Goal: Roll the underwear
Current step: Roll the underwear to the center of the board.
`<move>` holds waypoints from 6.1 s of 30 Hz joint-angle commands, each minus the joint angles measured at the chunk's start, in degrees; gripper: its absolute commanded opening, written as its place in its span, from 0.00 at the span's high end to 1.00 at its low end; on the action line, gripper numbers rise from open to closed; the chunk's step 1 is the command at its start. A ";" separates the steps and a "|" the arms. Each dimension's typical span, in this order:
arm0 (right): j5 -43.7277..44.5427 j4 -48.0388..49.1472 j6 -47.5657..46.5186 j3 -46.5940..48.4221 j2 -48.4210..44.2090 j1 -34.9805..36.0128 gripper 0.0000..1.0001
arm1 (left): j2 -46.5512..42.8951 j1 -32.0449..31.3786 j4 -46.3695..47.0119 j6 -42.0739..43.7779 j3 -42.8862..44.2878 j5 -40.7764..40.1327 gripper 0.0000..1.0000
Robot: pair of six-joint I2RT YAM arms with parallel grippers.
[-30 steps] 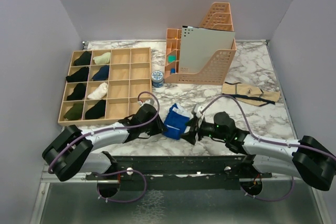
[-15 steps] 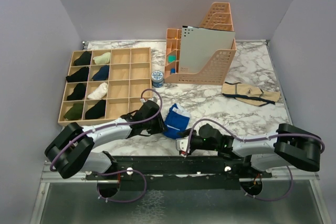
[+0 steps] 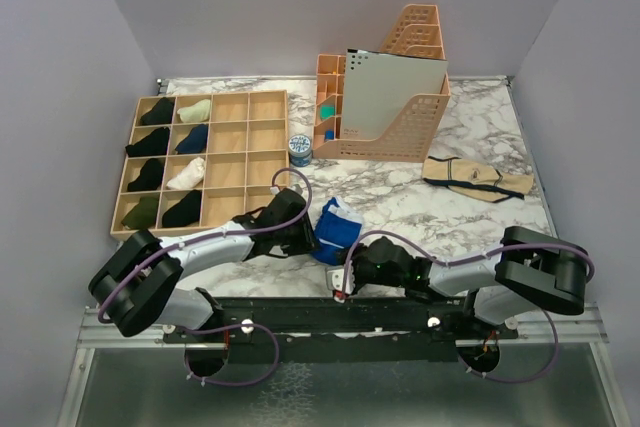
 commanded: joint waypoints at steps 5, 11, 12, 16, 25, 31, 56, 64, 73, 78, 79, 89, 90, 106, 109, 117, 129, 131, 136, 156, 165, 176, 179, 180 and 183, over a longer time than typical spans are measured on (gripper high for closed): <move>4.32 -0.37 -1.11 -0.13 2.28 0.43 0.49 | 1.19 0.06 -1.00 1.24 2.31 3.78 0.69; 5.47 2.76 -1.59 0.72 6.54 0.50 0.61 | 1.62 0.66 -1.19 1.63 2.41 4.91 0.69; 7.11 3.95 -1.55 0.51 6.82 0.52 0.62 | 1.36 0.80 -1.05 1.63 2.27 5.06 0.69; 10.66 6.63 -2.00 0.64 7.99 0.52 0.65 | 0.84 1.50 -1.05 2.03 1.71 5.83 0.69; 15.83 5.59 -3.53 1.37 8.19 0.52 0.89 | 1.69 1.77 -0.04 2.67 1.77 6.89 0.69; 10.51 3.68 0.62 2.33 7.62 0.52 0.99 | 0.87 2.39 -0.31 2.36 1.61 6.43 0.61; -9.54 1.85 51.26 6.24 5.62 -0.71 0.99 | -25.51 2.98 -17.44 -0.52 -5.34 -3.57 0.14; -12.81 8.52 57.95 4.44 8.24 -2.38 0.99 | -23.68 2.84 -16.69 -4.71 -8.07 0.10 0.17; -9.25 8.92 58.63 4.09 8.32 -2.38 0.99 | -25.29 2.89 -13.80 -12.11 -12.74 0.48 0.22; -10.42 9.16 57.25 3.66 8.47 -2.38 0.99 | -21.27 2.87 -9.97 -13.12 -12.29 0.30 0.31; -10.39 9.55 57.32 3.42 8.43 -2.38 0.99 | -20.38 2.86 -9.50 -12.83 -12.16 0.37 0.39; -11.51 11.48 55.17 2.55 8.58 -2.38 0.84 | -16.84 2.85 -9.08 -11.70 -12.11 -2.57 0.81; -11.66 11.13 54.32 2.48 8.43 -2.38 0.81 | -16.60 2.81 -9.01 -11.60 -11.94 -2.61 0.87; -6.50 -2.56 27.74 6.99 4.93 1.85 0.23 | -13.19 2.88 -6.42 -11.47 -10.39 0.95 1.00; -1.53 -1.67 24.59 7.97 6.20 3.72 0.28 | -12.92 2.83 -5.89 -11.67 -10.35 1.71 1.00; 11.26 1.36 18.56 8.49 10.99 8.09 0.49 | -12.82 2.86 -6.03 -11.68 -10.27 2.60 1.00; 16.53 6.51 19.49 6.47 12.22 10.63 0.99 | -12.72 2.85 -7.07 -10.91 -9.82 1.95 1.00; 16.07 6.06 21.21 6.84 12.46 10.63 0.99 | -12.65 2.86 -7.61 -10.59 -9.58 1.84 1.00; 9.29 2.22 32.65 8.32 11.49 10.17 1.00 | -16.23 2.88 -10.85 -10.26 -9.20 -1.56 0.69; -27.94 31.43 84.55 1.47 27.95 -8.71 0.99 | -35.41 2.98 -13.98 -6.62 -13.75 -1.66 0.22; -26.98 24.98 90.10 3.29 30.85 -11.58 0.94 | -36.36 2.90 -11.70 -7.01 -15.71 0.22 0.26; -25.07 20.02 97.24 3.74 32.15 -14.14 0.93 | -39.38 2.87 -9.53 -8.42 -18.98 0.15 0.29; -25.58 21.36 99.04 3.43 33.05 -14.41 0.92 | -38.90 2.83 -5.97 -8.70 -20.73 1.43 0.35; -25.76 22.06 99.66 3.27 33.45 -14.49 0.91 | -38.32 2.81 -5.31 -8.95 -21.26 1.64 0.36; -25.69 24.99 102.16 2.24 34.61 -15.10 0.88 | -36.13 2.51 -4.09 -8.90 -21.74 1.85 0.39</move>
